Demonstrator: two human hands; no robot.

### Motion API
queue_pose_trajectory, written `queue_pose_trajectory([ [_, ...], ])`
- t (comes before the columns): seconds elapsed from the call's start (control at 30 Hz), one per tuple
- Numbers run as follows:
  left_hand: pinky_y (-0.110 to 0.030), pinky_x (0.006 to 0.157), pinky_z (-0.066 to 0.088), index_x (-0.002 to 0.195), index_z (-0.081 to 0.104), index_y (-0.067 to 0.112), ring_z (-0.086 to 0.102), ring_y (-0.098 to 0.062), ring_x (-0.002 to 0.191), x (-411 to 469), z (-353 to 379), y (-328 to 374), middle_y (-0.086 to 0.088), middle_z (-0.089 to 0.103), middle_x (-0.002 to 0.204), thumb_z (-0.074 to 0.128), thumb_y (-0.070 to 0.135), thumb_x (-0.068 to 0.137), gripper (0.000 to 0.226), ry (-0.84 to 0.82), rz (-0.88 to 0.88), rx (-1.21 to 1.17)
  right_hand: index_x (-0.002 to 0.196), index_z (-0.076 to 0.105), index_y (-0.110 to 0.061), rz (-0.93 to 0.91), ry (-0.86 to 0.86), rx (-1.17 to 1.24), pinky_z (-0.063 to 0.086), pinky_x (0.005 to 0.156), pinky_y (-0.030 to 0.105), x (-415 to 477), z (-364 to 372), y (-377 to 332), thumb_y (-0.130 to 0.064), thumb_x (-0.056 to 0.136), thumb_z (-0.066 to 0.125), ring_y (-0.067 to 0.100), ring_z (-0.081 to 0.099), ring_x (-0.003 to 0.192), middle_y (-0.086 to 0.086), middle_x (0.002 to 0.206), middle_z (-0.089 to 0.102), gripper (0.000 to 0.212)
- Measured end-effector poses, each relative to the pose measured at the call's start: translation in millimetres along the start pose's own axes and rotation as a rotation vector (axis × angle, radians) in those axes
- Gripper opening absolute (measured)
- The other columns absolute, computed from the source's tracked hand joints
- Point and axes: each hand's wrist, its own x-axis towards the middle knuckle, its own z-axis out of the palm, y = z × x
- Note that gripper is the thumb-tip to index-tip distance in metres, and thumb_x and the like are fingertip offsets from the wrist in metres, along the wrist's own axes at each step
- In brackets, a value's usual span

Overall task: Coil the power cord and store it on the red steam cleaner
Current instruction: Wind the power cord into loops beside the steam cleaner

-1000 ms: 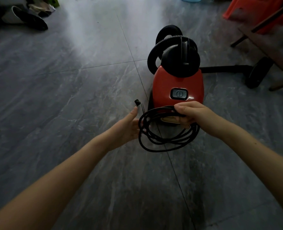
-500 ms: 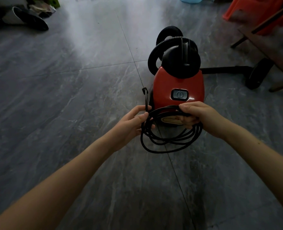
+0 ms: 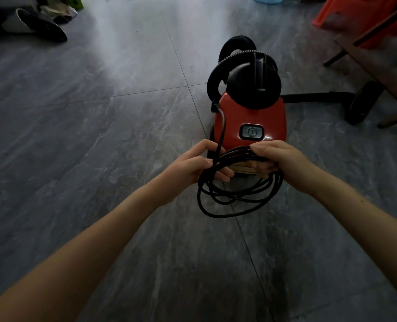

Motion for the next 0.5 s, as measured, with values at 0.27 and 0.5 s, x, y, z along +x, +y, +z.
queue_pose_trajectory([
  [0.27, -0.036, 0.069, 0.044, 0.107, 0.049, 0.014, 0.043, -0.007, 0.056, 1, 16, 2, 0.01, 0.048, 0.061, 0.027, 0.004, 0.09, 0.03, 0.072, 0.098, 0.078, 0.073, 0.053, -0.008, -0.078, 0.075, -0.067, 0.04, 0.053, 0.018, -2, 6, -7, -0.021, 0.102, 0.044, 0.003, 0.043, 0.05, -0.011, 0.054, 0.05, 0.033],
  [0.5, -0.034, 0.056, 0.031, 0.103, 0.045, 0.003, 0.032, -0.008, 0.055, 2, 20, 0, 0.007, 0.034, 0.064, 0.033, 0.02, 0.1, 0.021, 0.126, 0.199, 0.196, 0.085, 0.059, 0.002, -0.15, 0.165, -0.226, 0.045, 0.067, 0.035, -1, 8, -1, -0.029, 0.097, 0.05, 0.023, 0.052, 0.071, 0.013, 0.077, 0.052, 0.034],
])
